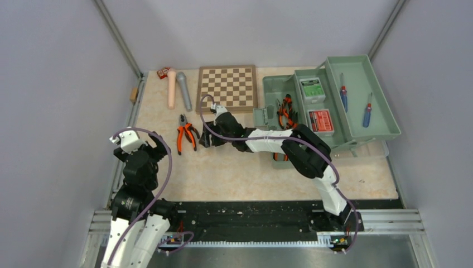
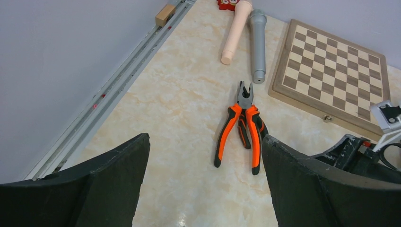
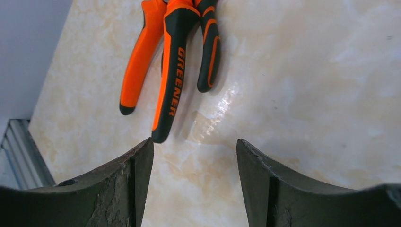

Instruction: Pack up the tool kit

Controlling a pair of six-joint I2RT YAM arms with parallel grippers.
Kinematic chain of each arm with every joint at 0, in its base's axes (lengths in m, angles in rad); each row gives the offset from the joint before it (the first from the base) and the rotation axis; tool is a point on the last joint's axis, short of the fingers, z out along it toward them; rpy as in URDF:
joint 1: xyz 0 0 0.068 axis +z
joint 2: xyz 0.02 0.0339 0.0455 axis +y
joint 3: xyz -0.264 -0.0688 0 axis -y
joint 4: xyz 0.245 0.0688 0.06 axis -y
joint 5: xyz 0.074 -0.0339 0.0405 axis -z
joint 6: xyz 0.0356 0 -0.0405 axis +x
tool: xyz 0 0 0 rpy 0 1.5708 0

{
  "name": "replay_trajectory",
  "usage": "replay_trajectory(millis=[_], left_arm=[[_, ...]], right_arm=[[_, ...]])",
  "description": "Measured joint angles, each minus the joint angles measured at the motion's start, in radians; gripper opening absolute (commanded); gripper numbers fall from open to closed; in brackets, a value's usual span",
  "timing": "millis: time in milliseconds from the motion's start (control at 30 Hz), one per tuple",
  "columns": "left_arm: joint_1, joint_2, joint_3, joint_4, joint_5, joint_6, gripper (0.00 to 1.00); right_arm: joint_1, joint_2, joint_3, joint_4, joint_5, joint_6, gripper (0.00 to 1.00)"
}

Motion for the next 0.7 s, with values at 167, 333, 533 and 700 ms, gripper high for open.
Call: replay_trajectory(millis=[167,333,533,700], left_arm=[[0.0,-0.003,0.0,0.0,0.0,0.0,0.92],[0.0,-0.004,0.0,0.0,0.0,0.0,0.92],[0.0,-0.004,0.0,0.0,0.0,0.0,0.92],[0.0,-0.004,0.0,0.0,0.0,0.0,0.92]], right_arm=[[0.0,0.08,0.077,0.023,-0.066,0.113,0.61],[0.0,0.152,0.146,0.04,-0.116,0.182,0.58],[0.0,0.221,0.202,0.073,-0.179,0.25,0.55],[0.0,0.256,0.235,0.091,-0.224,0.294,0.48]])
